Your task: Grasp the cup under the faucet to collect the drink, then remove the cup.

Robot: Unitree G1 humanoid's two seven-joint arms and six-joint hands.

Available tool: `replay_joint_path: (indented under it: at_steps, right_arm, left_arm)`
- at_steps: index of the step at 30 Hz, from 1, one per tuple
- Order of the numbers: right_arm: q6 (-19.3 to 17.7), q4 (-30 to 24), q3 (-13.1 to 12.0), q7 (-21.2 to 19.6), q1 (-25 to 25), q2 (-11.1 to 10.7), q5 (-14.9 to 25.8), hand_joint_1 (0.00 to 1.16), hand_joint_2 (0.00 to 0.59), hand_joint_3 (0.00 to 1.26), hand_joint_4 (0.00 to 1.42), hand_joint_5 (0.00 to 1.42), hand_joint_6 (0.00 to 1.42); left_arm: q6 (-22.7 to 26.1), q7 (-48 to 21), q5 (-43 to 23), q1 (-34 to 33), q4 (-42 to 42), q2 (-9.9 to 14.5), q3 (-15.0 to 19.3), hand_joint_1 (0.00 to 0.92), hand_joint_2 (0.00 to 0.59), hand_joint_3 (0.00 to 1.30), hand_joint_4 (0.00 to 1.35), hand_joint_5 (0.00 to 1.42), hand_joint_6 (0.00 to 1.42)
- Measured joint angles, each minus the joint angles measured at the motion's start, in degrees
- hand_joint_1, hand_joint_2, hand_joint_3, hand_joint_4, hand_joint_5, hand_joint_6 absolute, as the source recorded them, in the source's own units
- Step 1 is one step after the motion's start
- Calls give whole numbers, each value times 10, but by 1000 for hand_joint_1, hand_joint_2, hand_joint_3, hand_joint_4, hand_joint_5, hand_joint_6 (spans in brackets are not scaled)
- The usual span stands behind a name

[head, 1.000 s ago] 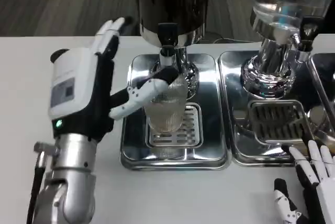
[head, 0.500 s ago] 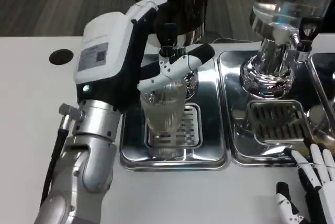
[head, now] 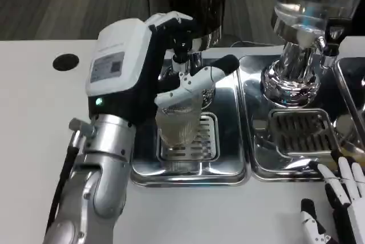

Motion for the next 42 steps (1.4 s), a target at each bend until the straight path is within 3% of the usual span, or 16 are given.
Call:
replay_joint_path:
  at_steps: [8, 42]
  right_arm:
    - [0, 0, 2, 0, -1, 0, -3, 42, 436, 174, 0, 0, 64]
    - [1, 1, 4, 0, -8, 2, -3, 42, 436, 165, 0, 0, 64]
  left_arm:
    - [-21, 32, 11, 39, -7, 0, -1, 0, 56, 493, 349, 524, 486]
    - [-40, 85, 64, 53, 22, 2, -14, 0, 53, 488, 315, 492, 450]
